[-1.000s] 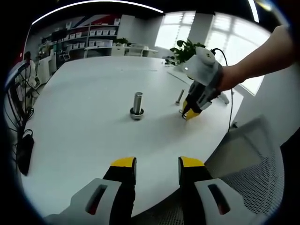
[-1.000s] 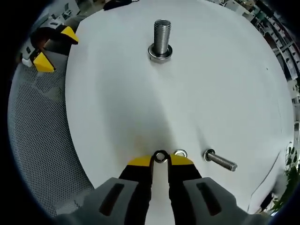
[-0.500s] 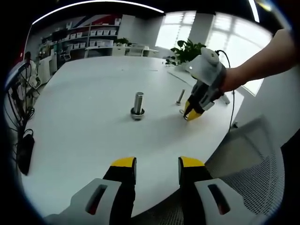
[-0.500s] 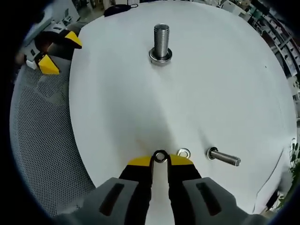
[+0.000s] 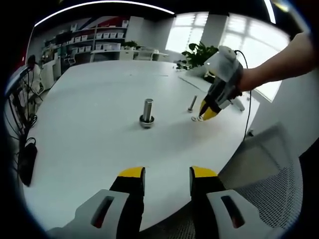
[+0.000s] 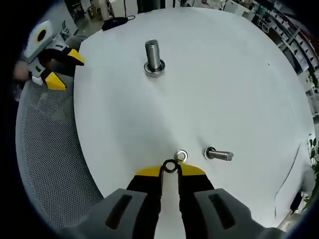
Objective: Place the washer onto the threaded stud by aligning its center hole with the stud, sliding it down to the base, and recovering from edge contact or off-axis alignment until the washer reaches the visible bottom stop.
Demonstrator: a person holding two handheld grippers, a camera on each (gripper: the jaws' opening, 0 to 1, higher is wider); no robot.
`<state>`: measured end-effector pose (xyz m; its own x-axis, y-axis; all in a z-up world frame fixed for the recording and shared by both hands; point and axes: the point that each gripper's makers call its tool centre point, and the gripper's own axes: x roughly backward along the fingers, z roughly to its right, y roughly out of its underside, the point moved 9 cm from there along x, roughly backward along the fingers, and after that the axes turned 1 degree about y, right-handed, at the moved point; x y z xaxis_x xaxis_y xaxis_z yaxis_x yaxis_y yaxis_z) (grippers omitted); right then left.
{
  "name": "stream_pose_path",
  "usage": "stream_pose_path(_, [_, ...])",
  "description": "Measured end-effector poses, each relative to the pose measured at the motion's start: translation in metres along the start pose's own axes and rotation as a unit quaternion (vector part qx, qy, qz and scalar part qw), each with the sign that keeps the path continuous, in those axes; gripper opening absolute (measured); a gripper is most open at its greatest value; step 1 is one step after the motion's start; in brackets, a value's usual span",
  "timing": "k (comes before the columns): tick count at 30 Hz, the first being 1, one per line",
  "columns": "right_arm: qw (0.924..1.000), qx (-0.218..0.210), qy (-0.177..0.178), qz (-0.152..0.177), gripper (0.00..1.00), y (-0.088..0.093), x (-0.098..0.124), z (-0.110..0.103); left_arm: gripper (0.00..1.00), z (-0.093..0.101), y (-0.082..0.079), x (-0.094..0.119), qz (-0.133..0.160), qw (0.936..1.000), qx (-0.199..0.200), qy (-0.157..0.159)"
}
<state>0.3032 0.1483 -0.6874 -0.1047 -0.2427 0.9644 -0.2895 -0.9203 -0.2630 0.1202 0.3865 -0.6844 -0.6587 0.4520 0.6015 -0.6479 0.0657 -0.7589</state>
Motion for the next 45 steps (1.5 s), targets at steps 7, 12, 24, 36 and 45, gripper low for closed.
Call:
stream_pose_path(7, [0.9995,-0.015,0.017,0.02,0.14,-0.005,0.012,0.016,0.34,0.0,0.0,0.0,-0.001,1.0,-0.002,0.0])
stream_pose_path(12, [0.9994,-0.004,0.025,0.022,0.14,-0.009,0.019,0.022,0.34,0.0,0.0,0.0,-0.001,1.0,-0.001,0.001])
stream_pose_path(24, [0.9986,0.026,0.041,0.021,0.14,-0.005,0.031,0.038,0.33,0.0,-0.001,0.0,0.001,1.0,0.0,-0.001])
stream_pose_path(36, [0.9963,0.06,0.052,0.034,0.14,-0.013,0.035,0.039,0.33,-0.001,0.0,0.0,0.0,1.0,0.0,-0.003])
stream_pose_path(45, [0.9959,0.06,0.056,0.039,0.14,-0.015,0.033,0.044,0.33,-0.001,0.0,0.0,-0.002,1.0,-0.001,-0.005])
